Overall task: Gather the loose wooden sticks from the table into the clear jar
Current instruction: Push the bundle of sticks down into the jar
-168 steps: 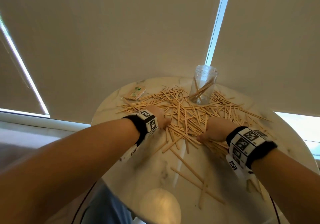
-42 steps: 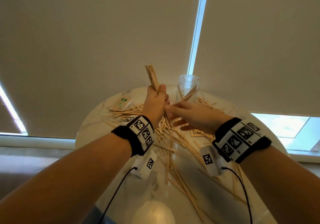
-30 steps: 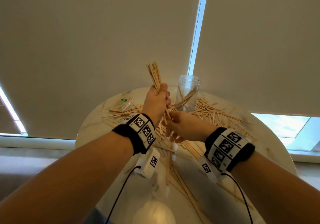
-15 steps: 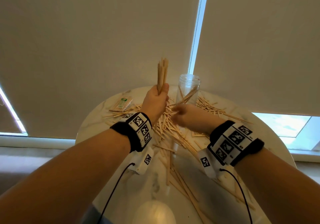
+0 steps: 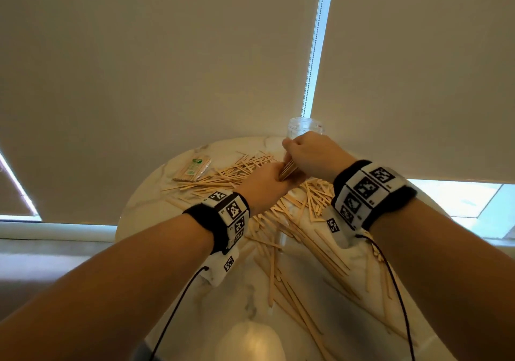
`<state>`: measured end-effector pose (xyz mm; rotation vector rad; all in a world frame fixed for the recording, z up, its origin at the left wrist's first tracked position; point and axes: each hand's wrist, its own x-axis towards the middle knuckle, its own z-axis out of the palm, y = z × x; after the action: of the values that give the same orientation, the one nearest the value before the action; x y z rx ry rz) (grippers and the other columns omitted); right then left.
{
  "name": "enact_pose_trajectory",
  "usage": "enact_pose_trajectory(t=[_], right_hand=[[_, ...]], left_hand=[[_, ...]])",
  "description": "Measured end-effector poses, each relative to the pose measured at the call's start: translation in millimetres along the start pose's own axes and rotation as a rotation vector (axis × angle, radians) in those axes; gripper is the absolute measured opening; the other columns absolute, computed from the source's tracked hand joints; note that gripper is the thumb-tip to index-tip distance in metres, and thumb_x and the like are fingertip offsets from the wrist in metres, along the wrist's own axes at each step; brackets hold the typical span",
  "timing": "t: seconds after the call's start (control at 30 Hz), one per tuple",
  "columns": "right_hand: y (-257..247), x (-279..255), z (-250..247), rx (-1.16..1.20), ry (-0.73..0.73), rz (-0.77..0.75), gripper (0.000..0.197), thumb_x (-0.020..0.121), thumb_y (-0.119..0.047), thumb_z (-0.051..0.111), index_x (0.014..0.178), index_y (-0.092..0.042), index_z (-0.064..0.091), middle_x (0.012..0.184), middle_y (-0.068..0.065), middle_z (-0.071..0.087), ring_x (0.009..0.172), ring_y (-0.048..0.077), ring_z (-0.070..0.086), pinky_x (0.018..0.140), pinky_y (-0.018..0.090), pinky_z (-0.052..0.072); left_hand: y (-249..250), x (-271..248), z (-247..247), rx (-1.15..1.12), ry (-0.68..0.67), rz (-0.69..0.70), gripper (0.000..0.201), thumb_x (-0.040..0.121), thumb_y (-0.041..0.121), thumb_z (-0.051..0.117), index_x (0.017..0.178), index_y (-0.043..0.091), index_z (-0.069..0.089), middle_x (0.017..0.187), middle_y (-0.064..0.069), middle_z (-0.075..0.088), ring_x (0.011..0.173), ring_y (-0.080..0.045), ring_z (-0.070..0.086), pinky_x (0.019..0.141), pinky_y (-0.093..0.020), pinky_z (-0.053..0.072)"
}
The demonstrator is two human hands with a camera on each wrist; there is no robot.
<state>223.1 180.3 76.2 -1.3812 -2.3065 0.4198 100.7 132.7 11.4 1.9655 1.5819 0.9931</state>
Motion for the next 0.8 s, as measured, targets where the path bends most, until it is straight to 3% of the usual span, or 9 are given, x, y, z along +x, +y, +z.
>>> enact_pose_trajectory(t=[0.07,0.13,0.17,0.27,0.43,0.5,0.6,0.67,0.8], right_hand=[[6.1,2.8,4.9,-0.24,0.072,-0.067,0.05,0.105,-0.038,0.032,0.086,-0.008,0.067,0.081,0.005,0.066,0.078,0.02,0.064,0.071,0.031,0.05],[12.8,10.0,11.3,-0.361,0.152,-0.105,0.044,0.103,-0.035,0.034,0.084,-0.008,0.063,0.079,0.006,0.063,0.074,0.022,0.06,0.07,0.035,0.051],[15.6,13.5,12.4,-0.365,0.195,-0.104,0.043,0.102,-0.036,0.037,0.082,-0.009,0.064,0.076,0.005,0.063,0.072,0.021,0.06,0.069,0.035,0.051],[24.4,23.2,10.1,-0.277,0.24,-0.108,0.046,0.099,-0.043,0.042,0.075,-0.016,0.07,0.067,0.001,0.065,0.065,0.016,0.064,0.068,0.03,0.052],[28.3,28.0,15.9,-0.206,0.119,-0.158,0.054,0.104,-0.047,0.036,0.081,-0.012,0.07,0.074,0.004,0.069,0.071,0.017,0.064,0.073,0.032,0.05],[27.8,27.7,15.5,0.101,0.164,-0.092,0.052,0.102,-0.057,0.034,0.096,-0.015,0.065,0.079,0.0,0.07,0.074,0.013,0.066,0.073,0.03,0.051],[27.4,22.7,11.2,0.537,0.223,0.031,0.049,0.1,-0.06,0.035,0.126,-0.021,0.048,0.093,0.001,0.068,0.074,0.013,0.067,0.07,0.037,0.058],[27.8,18.4,14.1,0.535,0.057,0.05,0.052,0.095,-0.055,0.049,0.134,-0.021,0.043,0.102,0.001,0.069,0.085,0.015,0.068,0.082,0.043,0.059],[19.9,10.4,39.0,0.121,-0.355,0.059,0.067,0.085,-0.047,0.068,0.139,-0.019,0.041,0.116,0.002,0.066,0.103,0.018,0.064,0.091,0.039,0.053]], left_hand=[[-0.8,4.0,0.3,-0.036,-0.008,-0.01,0.035,0.091,0.052,0.063,0.107,0.021,0.065,0.084,0.006,0.068,0.069,-0.005,0.059,0.069,-0.026,0.05],[0.7,8.8,2.3,-0.127,-0.011,-0.038,0.054,0.085,0.05,0.071,0.128,0.022,0.055,0.112,0.009,0.067,0.096,-0.004,0.062,0.084,-0.024,0.05],[2.7,11.5,2.6,-0.145,-0.005,-0.053,0.063,0.082,0.05,0.074,0.133,0.021,0.051,0.116,0.011,0.064,0.099,-0.003,0.06,0.083,-0.022,0.049],[6.5,22.5,0.6,-0.144,-0.036,-0.058,0.06,0.081,0.045,0.077,0.129,0.024,0.05,0.091,0.014,0.062,0.071,0.002,0.056,0.06,-0.017,0.042],[-1.9,42.0,1.8,-0.202,-0.08,-0.105,0.014,0.094,0.022,0.065,0.103,0.014,0.059,0.067,0.001,0.058,0.043,-0.006,0.045,0.043,-0.021,0.038],[-2.7,45.4,3.1,-0.29,-0.049,-0.11,0.012,0.1,0.023,0.056,0.101,0.012,0.06,0.06,0.003,0.053,0.041,-0.006,0.041,0.04,-0.02,0.037],[-9.7,56.8,-14.3,-0.455,0.187,-0.133,0.034,0.099,0.046,0.052,0.089,0.014,0.057,0.056,0.008,0.049,0.043,-0.008,0.042,0.045,-0.025,0.04],[-15.5,66.2,-28.5,-0.694,0.363,-0.134,0.038,0.096,0.052,0.055,0.085,0.016,0.048,0.054,0.009,0.043,0.044,-0.01,0.039,0.046,-0.026,0.039],[-7.6,77.8,-37.5,-1.166,0.588,-0.149,0.036,0.097,0.051,0.053,0.089,0.017,0.043,0.055,0.005,0.032,0.044,-0.009,0.03,0.044,-0.025,0.033]])
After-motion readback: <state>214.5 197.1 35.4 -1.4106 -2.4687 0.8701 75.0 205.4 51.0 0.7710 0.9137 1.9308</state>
